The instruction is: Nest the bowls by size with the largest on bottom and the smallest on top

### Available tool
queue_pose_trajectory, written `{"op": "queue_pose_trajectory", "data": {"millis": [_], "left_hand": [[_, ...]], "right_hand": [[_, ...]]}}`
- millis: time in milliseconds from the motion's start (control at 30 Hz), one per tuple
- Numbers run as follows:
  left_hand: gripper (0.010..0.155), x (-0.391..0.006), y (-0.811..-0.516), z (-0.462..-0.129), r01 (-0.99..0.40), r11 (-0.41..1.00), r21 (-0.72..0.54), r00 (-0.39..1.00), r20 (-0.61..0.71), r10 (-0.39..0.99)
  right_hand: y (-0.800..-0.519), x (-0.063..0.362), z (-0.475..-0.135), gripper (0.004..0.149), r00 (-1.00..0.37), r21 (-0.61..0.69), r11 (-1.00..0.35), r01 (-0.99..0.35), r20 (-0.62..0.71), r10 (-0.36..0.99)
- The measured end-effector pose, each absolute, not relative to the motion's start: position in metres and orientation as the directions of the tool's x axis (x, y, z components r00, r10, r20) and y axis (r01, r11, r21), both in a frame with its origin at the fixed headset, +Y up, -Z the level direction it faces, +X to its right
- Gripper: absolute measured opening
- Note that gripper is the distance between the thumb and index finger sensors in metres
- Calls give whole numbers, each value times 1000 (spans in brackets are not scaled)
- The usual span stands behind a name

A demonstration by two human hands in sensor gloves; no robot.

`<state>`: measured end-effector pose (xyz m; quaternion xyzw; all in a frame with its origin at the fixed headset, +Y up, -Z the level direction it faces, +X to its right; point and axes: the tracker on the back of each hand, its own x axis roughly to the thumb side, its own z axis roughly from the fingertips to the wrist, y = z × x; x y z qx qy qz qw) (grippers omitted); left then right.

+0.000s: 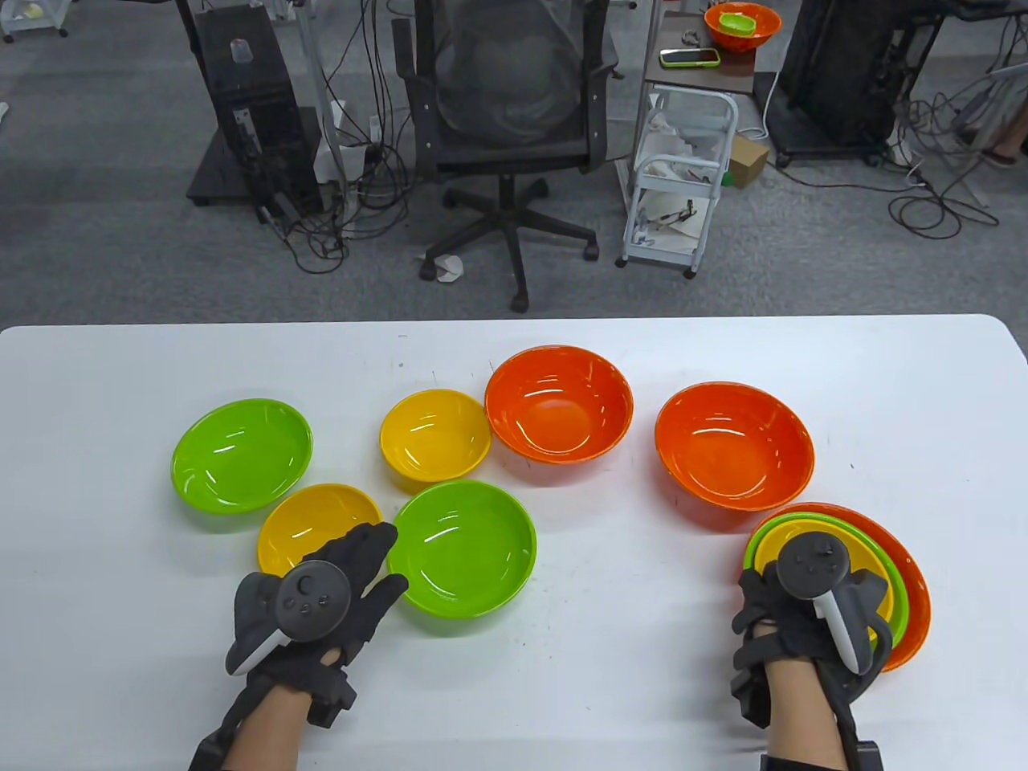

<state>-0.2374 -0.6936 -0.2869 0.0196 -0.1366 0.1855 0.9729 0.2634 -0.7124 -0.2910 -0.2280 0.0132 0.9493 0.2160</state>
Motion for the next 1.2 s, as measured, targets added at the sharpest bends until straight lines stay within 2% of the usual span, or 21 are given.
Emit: {"op": "queue_pose_trajectory", "data": {"millis": [233,467,633,867,1200], "left_hand": [[68,-226,-696,-287,-324,945,-42,892,319,320],[70,-202,-704,-288,-229,967,-112,889,379,255],[71,-188,-712,-290,-170,973,-158,891,396,220],[73,-169,-723,-293,-82,975,-207,894,417,163],[73,-154,-737,-303,65,957,-283,911,408,59]], "right_hand": [[-698,251,-287,58,-836,-201,-890,-410,-307,455],[-694,232,-289,60,-878,-221,-879,-422,-142,457],[-694,216,-291,61,-894,-190,-877,-441,3,449],[-699,183,-292,62,-914,-128,-909,-396,156,376],[-705,162,-294,63,-914,-79,-931,-357,235,331]]}}
